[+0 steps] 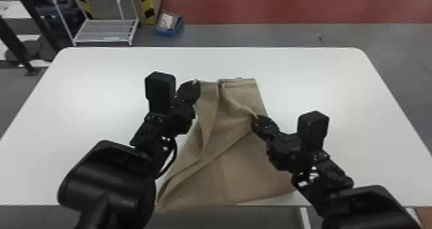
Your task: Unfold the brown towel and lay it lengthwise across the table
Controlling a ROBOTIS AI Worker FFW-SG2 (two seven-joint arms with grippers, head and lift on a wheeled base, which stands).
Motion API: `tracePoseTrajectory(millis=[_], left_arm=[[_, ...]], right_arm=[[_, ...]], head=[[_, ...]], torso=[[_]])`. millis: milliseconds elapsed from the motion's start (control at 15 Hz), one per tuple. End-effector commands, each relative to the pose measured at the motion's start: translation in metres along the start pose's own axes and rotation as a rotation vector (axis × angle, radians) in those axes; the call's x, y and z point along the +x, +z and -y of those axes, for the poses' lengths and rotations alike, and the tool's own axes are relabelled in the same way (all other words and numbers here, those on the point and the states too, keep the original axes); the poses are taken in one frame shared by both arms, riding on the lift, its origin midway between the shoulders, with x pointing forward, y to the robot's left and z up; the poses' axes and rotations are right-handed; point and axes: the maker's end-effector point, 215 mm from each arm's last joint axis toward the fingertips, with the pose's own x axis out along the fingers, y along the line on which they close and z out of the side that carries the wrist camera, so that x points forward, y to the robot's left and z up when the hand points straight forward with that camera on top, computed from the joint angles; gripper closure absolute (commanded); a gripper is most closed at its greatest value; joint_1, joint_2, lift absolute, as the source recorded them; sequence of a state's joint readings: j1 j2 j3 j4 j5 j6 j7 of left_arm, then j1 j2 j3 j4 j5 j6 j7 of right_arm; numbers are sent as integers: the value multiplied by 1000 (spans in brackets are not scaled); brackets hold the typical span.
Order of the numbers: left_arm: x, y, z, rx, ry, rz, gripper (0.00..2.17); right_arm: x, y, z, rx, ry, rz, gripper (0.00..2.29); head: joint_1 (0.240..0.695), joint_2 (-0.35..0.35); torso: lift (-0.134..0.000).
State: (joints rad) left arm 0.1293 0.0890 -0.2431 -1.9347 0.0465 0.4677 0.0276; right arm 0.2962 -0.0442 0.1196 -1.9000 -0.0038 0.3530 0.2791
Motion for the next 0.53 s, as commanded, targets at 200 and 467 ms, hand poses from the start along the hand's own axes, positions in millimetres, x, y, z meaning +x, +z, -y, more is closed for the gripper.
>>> tracePoseTrajectory(millis=[200,467], left_arm=[[-43,44,-121,-49,214,92,1747],[-76,62,-182,-84,304,136,1747]], right_arm=[[-39,41,169,53,-243,2,1565],[-73,54,240,63,-351,-23,1565]], head=[[695,-24],[695,-50]], torso=[[-122],[-121]])
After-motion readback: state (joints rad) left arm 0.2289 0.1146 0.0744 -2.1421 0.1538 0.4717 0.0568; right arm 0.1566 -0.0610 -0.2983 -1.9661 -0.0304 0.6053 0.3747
